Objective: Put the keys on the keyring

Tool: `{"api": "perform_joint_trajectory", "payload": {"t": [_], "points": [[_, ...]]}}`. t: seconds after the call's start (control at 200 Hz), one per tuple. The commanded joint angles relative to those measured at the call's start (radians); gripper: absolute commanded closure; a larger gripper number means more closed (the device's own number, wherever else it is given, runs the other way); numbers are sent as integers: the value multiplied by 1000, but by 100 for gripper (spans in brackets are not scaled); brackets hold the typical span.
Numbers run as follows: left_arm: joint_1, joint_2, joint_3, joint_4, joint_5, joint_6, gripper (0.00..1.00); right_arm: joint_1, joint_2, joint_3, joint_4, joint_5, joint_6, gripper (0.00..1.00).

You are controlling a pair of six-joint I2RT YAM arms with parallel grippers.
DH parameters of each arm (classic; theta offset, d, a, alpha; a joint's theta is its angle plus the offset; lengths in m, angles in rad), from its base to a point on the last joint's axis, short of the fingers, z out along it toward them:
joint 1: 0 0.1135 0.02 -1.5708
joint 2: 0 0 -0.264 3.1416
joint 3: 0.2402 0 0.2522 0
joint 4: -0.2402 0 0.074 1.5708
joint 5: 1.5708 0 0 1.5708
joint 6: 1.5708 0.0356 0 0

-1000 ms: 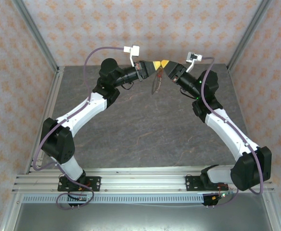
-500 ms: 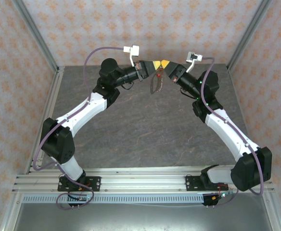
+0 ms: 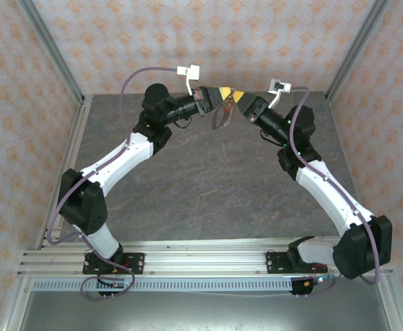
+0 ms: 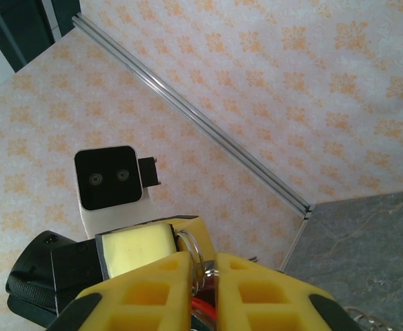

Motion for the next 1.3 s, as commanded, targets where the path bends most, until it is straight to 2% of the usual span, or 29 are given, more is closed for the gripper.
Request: {"api": "perform_joint_trajectory", "payload": {"t": [0.0,0.19,0.31,0.375,0.48,0.836,1.296], "points": [[-10,-15,32,72,2,-3,100,-3,-15,-10,34,-11,8,85],[-11,-16,30,70,8,-2,100,-2,4,16,47,-13,23,80],[-11,-17,30,66,9,0,100,-2,9,24,59,-10,32,63],[-12,-17,30,65,9,1,100,-3,7,26,61,-2,33,61],[-12,-19,30,62,9,3,100,-11,0,19,72,11,42,61],[-12,-16,33,63,9,3,100,-28,27,19,130,-10,100,77],[-13,-13,35,64,9,3,100,-11,39,2,150,-50,108,73]]}}
